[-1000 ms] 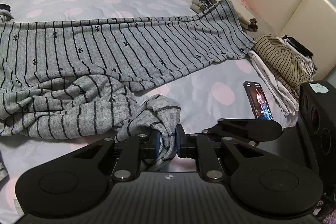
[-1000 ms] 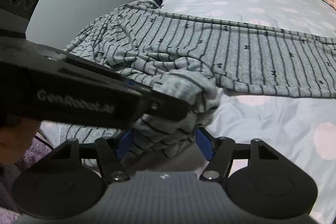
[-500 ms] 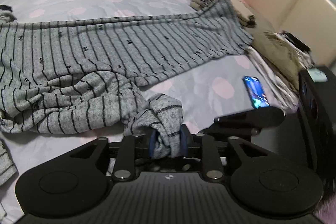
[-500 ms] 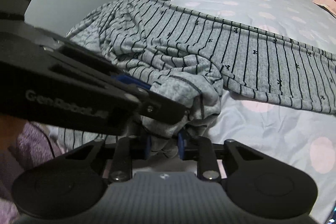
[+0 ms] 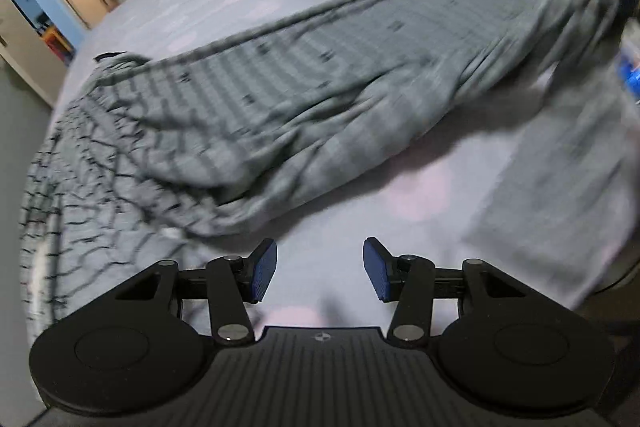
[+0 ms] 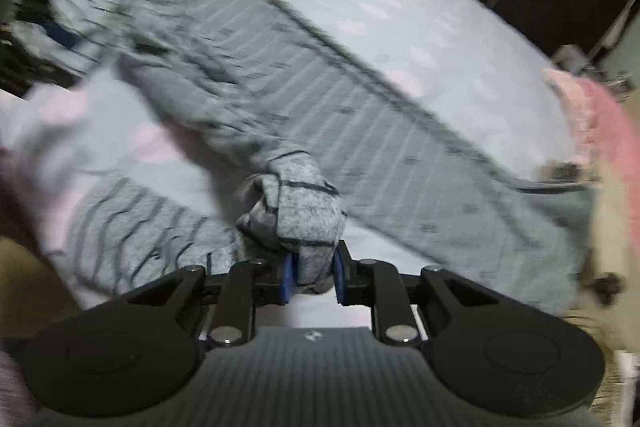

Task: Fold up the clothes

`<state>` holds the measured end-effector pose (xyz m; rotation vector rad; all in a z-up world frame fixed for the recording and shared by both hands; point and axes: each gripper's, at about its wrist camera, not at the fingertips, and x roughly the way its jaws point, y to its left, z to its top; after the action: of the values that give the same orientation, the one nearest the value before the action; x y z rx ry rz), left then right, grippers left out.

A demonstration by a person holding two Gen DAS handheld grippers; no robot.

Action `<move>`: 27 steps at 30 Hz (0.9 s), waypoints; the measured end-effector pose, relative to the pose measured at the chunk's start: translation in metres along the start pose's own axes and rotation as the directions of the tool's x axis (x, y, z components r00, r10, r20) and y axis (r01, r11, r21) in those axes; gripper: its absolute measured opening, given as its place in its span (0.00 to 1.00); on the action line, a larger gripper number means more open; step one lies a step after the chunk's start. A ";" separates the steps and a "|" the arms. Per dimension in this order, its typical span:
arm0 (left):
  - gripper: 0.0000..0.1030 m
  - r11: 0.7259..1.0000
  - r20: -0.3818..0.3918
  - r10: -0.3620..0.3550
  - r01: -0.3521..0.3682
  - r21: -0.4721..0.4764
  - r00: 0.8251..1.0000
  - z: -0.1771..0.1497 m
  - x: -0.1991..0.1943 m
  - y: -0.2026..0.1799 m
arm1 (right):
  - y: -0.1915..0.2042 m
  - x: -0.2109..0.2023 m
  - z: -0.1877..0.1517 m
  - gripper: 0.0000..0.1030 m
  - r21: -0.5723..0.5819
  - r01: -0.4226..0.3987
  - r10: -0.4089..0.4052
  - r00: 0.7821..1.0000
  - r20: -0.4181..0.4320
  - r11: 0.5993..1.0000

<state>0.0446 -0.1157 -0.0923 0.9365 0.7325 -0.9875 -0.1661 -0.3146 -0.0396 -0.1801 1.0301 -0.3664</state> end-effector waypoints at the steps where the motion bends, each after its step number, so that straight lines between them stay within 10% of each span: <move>1: 0.44 1.000 0.004 0.028 -0.028 0.014 1.000 -0.001 0.007 0.002 | -0.009 0.006 0.002 0.18 0.010 0.043 -0.043 0.999 -0.007 0.999; 5: 0.45 0.975 0.054 0.155 -0.161 0.151 0.986 -0.008 0.030 -0.004 | -0.037 0.033 0.006 0.14 0.060 0.160 -0.158 0.987 -0.037 0.985; 10: 0.45 0.864 0.089 0.322 -0.330 0.381 0.943 -0.020 0.062 -0.015 | -0.046 0.060 -0.002 0.14 0.117 0.168 -0.161 0.985 -0.069 0.979; 19: 0.45 0.525 0.203 0.535 -0.511 0.681 0.820 -0.044 0.125 -0.020 | -0.044 0.082 -0.008 0.14 0.167 0.157 -0.145 0.986 -0.082 0.973; 21: 0.30 0.429 0.240 0.569 -0.533 0.729 0.786 -0.049 0.139 -0.021 | -0.045 0.083 -0.008 0.14 0.179 0.154 -0.140 0.986 -0.086 0.972; 22: 0.10 0.442 0.226 0.575 -0.531 0.723 0.787 -0.046 0.140 -0.020 | -0.046 0.083 -0.008 0.14 0.183 0.154 -0.140 0.986 -0.088 0.971; 27: 0.03 0.563 0.161 0.579 -0.535 0.631 0.799 -0.024 0.104 -0.008 | -0.047 0.082 -0.010 0.14 0.183 0.148 -0.135 0.987 -0.083 0.972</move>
<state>0.0744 -0.1337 -0.1934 1.7034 0.0644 -0.6192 -0.1472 -0.3887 -0.0955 -0.0706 1.0482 -0.6010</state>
